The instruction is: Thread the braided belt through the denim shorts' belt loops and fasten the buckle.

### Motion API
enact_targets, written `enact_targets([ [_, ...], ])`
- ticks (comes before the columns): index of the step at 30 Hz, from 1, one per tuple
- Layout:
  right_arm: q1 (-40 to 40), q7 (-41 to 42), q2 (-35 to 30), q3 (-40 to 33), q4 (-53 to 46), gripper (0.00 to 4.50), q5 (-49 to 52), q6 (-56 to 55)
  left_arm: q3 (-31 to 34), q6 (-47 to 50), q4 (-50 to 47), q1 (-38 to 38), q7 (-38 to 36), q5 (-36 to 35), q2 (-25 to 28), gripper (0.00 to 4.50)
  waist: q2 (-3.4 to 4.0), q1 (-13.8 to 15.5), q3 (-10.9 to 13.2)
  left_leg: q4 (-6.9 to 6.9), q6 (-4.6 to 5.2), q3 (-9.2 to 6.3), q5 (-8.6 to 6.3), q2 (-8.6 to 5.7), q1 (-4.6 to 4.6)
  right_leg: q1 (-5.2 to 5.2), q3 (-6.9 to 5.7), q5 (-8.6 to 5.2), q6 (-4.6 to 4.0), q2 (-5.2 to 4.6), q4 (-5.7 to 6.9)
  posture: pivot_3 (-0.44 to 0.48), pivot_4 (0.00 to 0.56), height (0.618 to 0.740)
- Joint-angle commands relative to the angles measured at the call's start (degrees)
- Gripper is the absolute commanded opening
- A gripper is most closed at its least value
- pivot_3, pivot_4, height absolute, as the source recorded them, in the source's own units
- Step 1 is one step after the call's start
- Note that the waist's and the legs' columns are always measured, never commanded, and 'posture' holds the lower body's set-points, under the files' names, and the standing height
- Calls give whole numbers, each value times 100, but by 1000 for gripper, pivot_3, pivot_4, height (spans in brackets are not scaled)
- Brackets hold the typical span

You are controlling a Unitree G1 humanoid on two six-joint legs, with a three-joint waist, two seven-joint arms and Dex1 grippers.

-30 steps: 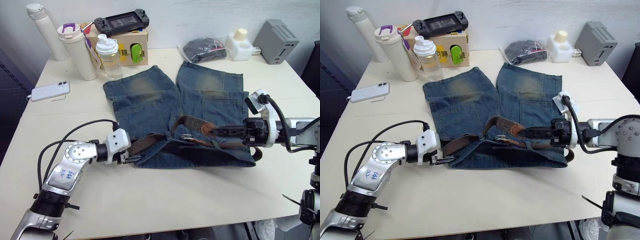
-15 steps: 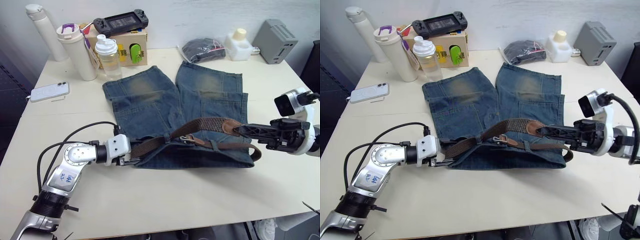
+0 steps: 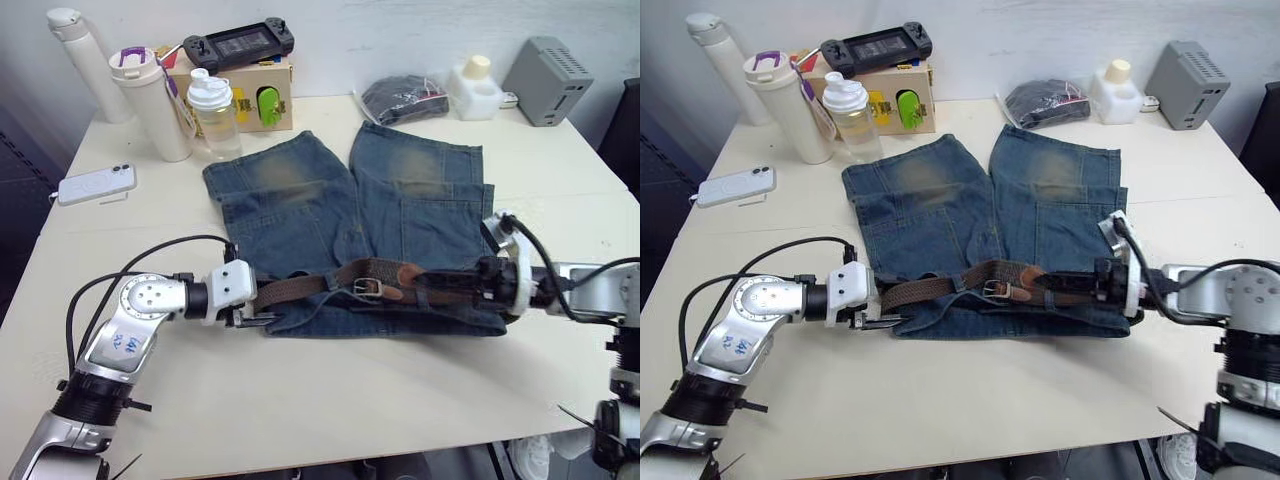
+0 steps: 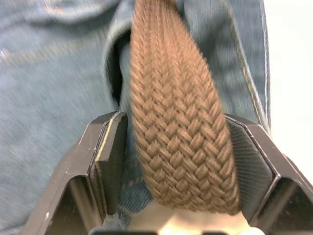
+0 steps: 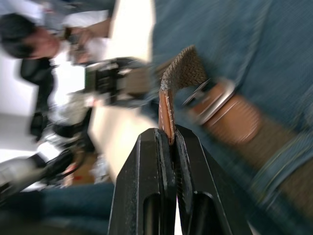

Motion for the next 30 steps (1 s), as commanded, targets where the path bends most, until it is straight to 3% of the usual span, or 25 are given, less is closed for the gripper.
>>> enact_targets([
  [1,-182,-287,-17,-147,-100,0,458,44,258,350,-341,-133,-86,-408,17,3177,0,9,0,0,0,-1,0,0,0,0,-2,0,0,0,0,0,150,690],
  [4,-208,-494,-39,-124,-75,0,769,44,352,673,-412,-278,-165,-697,-9,3177,0,0,0,0,2,-1,1,-1,-3,0,-3,0,1,2,-1,0,150,690],
  [8,-218,-735,-23,-174,29,0,953,44,494,1121,-402,-571,-176,-1129,-125,4302,0,-4,0,1,5,0,3,0,-3,1,-3,1,1,8,2,0,150,690],
  [9,-226,-792,-39,-173,40,0,1067,44,461,1217,-385,-747,-104,-1179,-247,4406,0,-2,0,1,5,1,3,0,-3,1,-3,0,1,9,3,0,150,690],
  [15,-296,-1299,-135,10,205,0,1984,-97,6,1320,-100,-1616,309,-993,-1191,4406,-2,12,0,4,15,2,8,-10,-5,4,-6,8,14,37,-1,0,150,690],
  [20,-290,-2282,-218,395,692,0,3655,-960,-673,-88,34,-1461,841,145,-1757,4406,-3,-17,1,2,16,15,9,-10,-3,2,-16,9,17,43,-3,0,150,690],
  [25,-320,-2354,-44,276,757,0,3730,-1029,-858,-1391,-21,-771,1496,1048,-1833,4406,-3,3,1,-16,16,42,9,3,5,-9,-13,9,17,46,-4,0,150,690],
  [30,-276,-2322,-9,271,700,0,3730,-998,-689,-2238,212,-640,2788,1989,-2155,4406,-2,73,0,11,23,16,12,-4,-20,-9,3,12,18,-4,-4,0,150,690],
])
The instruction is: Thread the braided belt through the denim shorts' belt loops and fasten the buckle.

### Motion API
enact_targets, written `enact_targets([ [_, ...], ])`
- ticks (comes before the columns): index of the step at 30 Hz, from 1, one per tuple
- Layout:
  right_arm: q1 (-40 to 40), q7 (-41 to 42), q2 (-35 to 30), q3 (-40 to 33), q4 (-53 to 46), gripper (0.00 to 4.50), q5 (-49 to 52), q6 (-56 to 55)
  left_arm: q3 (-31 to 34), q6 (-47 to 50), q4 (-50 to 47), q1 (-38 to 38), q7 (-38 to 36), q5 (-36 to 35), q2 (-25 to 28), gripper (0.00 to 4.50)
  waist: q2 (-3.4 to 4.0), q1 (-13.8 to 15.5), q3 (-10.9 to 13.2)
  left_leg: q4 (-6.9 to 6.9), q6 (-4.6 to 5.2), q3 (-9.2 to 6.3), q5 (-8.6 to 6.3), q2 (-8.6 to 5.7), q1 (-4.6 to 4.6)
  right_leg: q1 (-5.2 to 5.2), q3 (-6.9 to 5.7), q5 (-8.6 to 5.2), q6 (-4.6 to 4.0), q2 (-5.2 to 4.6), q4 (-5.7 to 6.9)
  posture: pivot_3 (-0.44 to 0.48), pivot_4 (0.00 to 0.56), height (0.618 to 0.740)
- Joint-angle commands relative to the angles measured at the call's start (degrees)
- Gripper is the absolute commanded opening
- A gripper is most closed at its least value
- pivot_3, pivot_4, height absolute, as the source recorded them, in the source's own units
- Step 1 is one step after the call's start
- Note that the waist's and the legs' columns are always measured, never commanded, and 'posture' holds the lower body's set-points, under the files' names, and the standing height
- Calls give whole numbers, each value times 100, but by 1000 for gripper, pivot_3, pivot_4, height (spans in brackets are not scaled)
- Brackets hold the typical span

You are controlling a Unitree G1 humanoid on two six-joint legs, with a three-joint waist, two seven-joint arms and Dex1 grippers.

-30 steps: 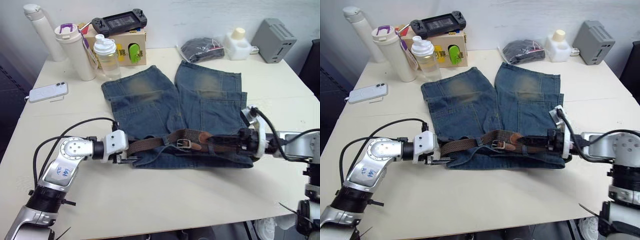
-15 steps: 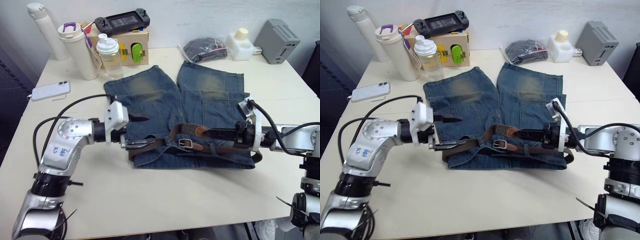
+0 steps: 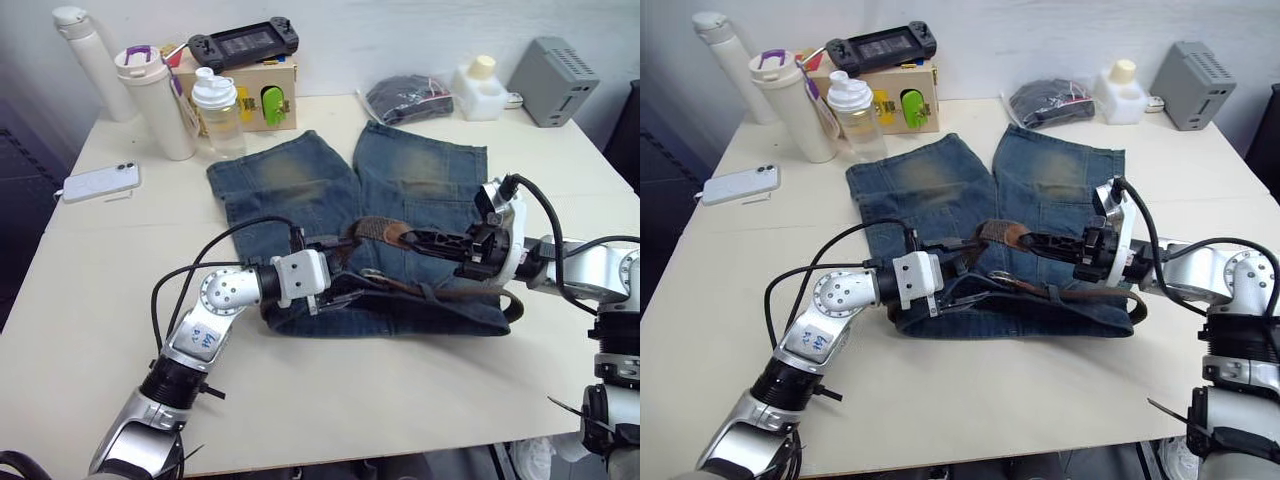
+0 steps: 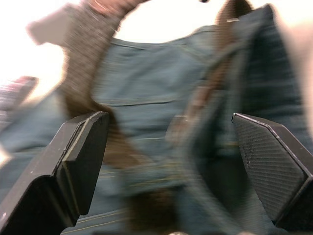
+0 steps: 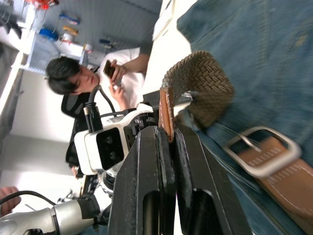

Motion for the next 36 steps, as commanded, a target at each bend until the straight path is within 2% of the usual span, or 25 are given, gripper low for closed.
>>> enact_targets([
  [1,-32,94,-13,-187,-140,0,215,-39,134,-625,11,40,901,587,-227,4406,0,10,0,8,0,-8,0,-2,-8,-1,-3,1,2,-4,0,0,150,690],
  [9,-56,122,-24,-163,-145,0,215,-25,74,-873,172,148,1506,906,-611,4406,0,30,0,31,6,-22,1,-12,-37,-11,-20,5,8,-14,6,0,150,690],
  [12,-18,132,-9,-164,-207,0,215,-43,45,-811,285,110,1673,1027,-736,3657,0,46,0,31,6,-23,1,-14,-38,-11,-21,6,8,-16,6,0,150,690],
  [20,67,174,3,-209,-289,0,215,-80,87,-674,403,77,1868,1134,-833,24,0,72,0,31,9,-24,3,-17,-38,-11,-22,6,9,-19,7,0,150,690],
  [28,322,279,-149,-76,-781,0,215,-181,56,-630,420,2,1803,1037,-902,24,0,87,0,33,10,-25,4,-18,-40,-11,-23,7,10,-21,7,0,150,690],
  [31,477,134,-189,-9,-1161,0,215,-405,40,-575,356,39,1599,766,-971,24,0,87,0,33,11,-25,4,-19,-40,-11,-23,7,11,-23,7,0,150,690],
  [33,568,-63,-126,-45,-1277,0,215,-623,12,-293,197,140,1258,314,-1047,24,0,84,0,34,11,-26,4,-18,-40,-11,-23,7,11,-23,7,0,150,690],
  [35,633,-94,-36,-196,-1348,826,215,-792,53,347,-84,224,907,-360,-1192,0,0,79,0,34,11,-27,4,-19,-40,-11,-23,7,11,-23,6,0,150,690],
  [36,654,-167,-37,-242,-1431,1087,215,-902,140,702,-188,209,858,-630,-1275,0,0,78,0,35,11,-27,4,-19,-40,-11,-23,7,11,-23,7,0,150,690],
])
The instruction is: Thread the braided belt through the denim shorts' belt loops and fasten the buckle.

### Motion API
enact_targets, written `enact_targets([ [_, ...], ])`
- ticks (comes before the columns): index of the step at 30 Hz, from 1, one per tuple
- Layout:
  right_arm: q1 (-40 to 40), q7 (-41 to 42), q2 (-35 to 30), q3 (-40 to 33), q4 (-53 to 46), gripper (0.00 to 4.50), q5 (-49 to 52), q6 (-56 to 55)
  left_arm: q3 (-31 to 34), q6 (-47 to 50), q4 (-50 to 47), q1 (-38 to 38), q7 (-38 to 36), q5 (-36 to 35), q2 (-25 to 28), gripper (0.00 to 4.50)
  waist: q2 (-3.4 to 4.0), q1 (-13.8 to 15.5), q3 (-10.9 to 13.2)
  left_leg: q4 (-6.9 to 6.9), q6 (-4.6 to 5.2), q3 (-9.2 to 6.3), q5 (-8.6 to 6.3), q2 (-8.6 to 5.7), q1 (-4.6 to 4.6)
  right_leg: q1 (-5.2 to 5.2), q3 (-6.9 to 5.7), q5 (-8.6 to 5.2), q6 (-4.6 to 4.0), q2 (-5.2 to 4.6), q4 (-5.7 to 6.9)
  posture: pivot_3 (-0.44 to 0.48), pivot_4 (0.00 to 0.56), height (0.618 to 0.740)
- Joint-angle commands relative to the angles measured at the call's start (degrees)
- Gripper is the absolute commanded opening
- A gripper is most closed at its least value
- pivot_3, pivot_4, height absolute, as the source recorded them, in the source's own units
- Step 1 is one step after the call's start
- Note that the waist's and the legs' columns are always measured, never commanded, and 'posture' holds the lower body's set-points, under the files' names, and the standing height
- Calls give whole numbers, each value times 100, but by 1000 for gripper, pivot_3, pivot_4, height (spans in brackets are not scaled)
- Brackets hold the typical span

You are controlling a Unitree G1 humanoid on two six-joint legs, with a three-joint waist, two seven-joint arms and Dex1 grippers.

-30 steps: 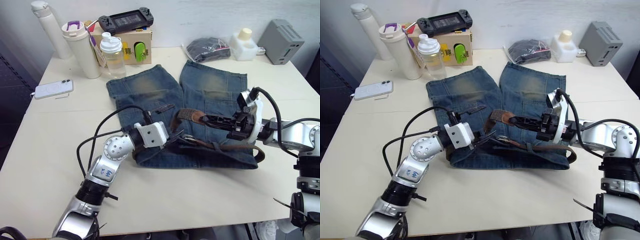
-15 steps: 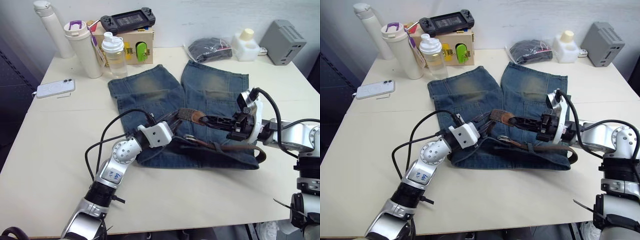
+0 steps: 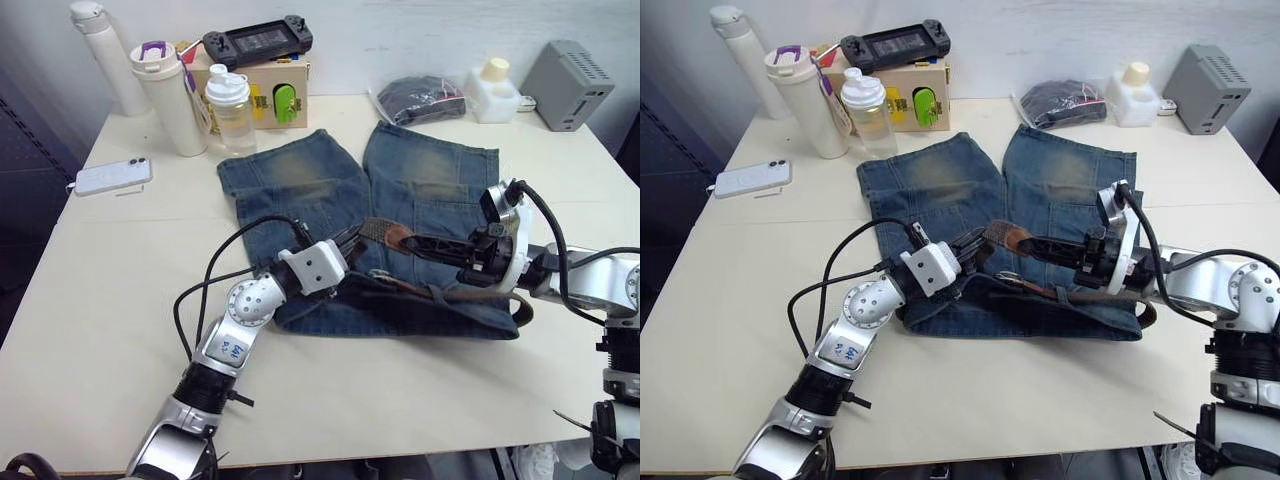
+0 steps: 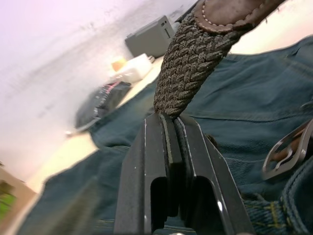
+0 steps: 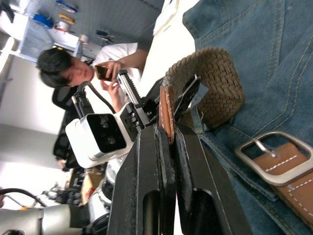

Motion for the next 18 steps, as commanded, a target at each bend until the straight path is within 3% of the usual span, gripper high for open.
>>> enact_targets([
  [1,64,-182,55,-244,-405,1564,173,-359,152,1066,-674,-12,-360,-1108,-308,0,0,6,0,0,0,0,0,0,-1,0,0,0,0,0,-2,0,150,690],
  [7,706,-177,-493,-410,-951,4435,155,-719,670,2897,-1020,-389,-510,-2323,-419,0,-1,18,0,8,4,-10,2,-5,-9,3,-9,3,5,0,-3,0,150,690],
  [13,702,-128,-569,-814,-932,4479,-18,-1400,1174,4099,-1146,-608,-451,-3175,-340,0,-1,1,0,5,5,-5,3,-5,-7,4,-5,5,8,9,-5,0,150,690],
  [16,947,333,-825,-620,-1690,4479,-1132,-1329,1345,4497,-1345,-613,-441,-3527,-273,0,-1,8,0,1,5,-5,3,-4,-6,4,-5,5,8,29,-8,0,150,690],
  [18,1111,798,-1001,-104,-2763,4479,-2354,-1539,1567,4914,-1531,-618,-313,-3856,-228,0,-1,10,0,0,5,-9,3,-2,-8,4,-6,5,9,36,-12,0,150,690],
])
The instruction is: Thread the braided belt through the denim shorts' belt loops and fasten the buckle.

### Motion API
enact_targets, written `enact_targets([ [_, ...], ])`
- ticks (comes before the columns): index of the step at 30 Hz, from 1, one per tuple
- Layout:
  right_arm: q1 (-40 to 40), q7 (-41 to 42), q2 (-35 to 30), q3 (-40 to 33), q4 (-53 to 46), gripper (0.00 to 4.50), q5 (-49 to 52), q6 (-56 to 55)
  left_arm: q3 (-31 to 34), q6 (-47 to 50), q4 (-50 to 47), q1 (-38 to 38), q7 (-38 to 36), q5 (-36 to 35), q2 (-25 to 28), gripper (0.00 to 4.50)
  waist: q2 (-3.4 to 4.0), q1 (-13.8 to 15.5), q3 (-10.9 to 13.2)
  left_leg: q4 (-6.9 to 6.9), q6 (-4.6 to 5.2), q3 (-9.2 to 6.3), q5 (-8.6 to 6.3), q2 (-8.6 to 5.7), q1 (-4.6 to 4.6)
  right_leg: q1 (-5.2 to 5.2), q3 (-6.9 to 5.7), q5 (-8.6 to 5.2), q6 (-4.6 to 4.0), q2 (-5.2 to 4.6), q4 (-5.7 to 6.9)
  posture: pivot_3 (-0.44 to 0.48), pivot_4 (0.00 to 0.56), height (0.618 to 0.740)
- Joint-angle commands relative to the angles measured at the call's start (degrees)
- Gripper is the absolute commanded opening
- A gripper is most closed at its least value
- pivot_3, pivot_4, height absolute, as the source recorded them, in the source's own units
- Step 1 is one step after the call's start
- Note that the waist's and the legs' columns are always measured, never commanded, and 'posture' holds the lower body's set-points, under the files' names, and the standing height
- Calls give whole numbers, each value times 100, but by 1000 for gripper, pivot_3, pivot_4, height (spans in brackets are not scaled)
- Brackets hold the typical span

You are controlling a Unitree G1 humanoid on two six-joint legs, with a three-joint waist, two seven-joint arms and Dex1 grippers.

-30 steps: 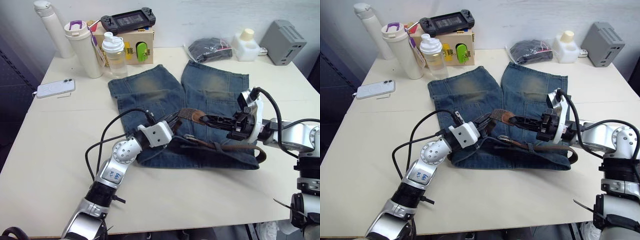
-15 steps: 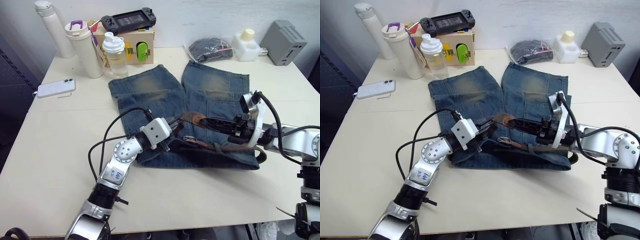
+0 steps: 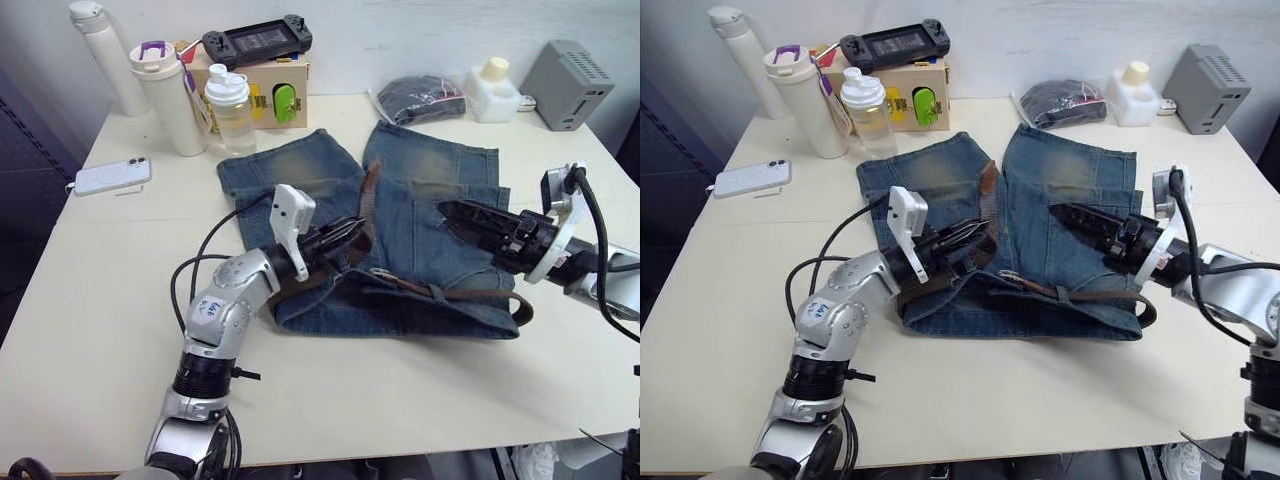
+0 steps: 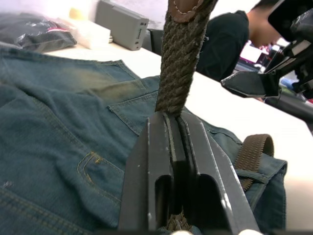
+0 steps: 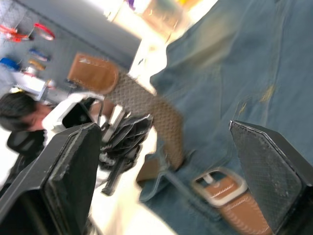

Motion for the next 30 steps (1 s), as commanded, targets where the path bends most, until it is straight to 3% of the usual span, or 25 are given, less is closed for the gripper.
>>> enact_targets([
  [1,188,793,-259,721,-1748,4479,-1933,-406,403,628,-536,-85,216,-654,78,0,1,-3,0,0,0,2,0,0,1,0,3,0,0,0,0,0,150,690],
  [7,566,1584,-761,2531,-3184,4479,-5543,-1843,1145,1627,-915,-166,666,-1484,502,0,0,-13,0,1,-9,3,-4,1,10,0,15,0,1,10,2,0,150,690],
  [14,662,1291,-476,4090,-2767,4479,-8799,-2983,1423,2223,-1238,-637,1417,-2214,414,0,-15,7,0,9,-16,0,-2,0,11,8,26,6,12,23,-6,0,150,690],
  [19,603,1172,-2,4217,-2496,4479,-9808,-3022,1000,2153,-1217,-783,1405,-2157,344,0,-15,-14,0,-2,-25,2,-1,5,15,7,26,6,12,34,-12,0,150,690],
  [24,811,1421,258,4052,-2637,4479,-10107,-3032,440,1898,-997,-907,1171,-1734,501,0,-15,5,0,0,-30,1,2,6,14,8,24,6,11,39,-11,0,150,690],
  [28,1033,1575,340,4020,-2834,4479,-10349,-3029,260,1750,-980,-714,888,-1280,1167,0,-14,-23,0,-4,-30,3,2,6,16,7,24,6,11,43,-11,0,150,690],
  [30,1094,1570,421,3990,-2868,4479,-10472,-2956,-212,1441,-1109,-509,524,-694,1860,0,-14,-49,0,-8,-31,5,2,8,20,6,24,5,10,45,-11,0,150,690],
])
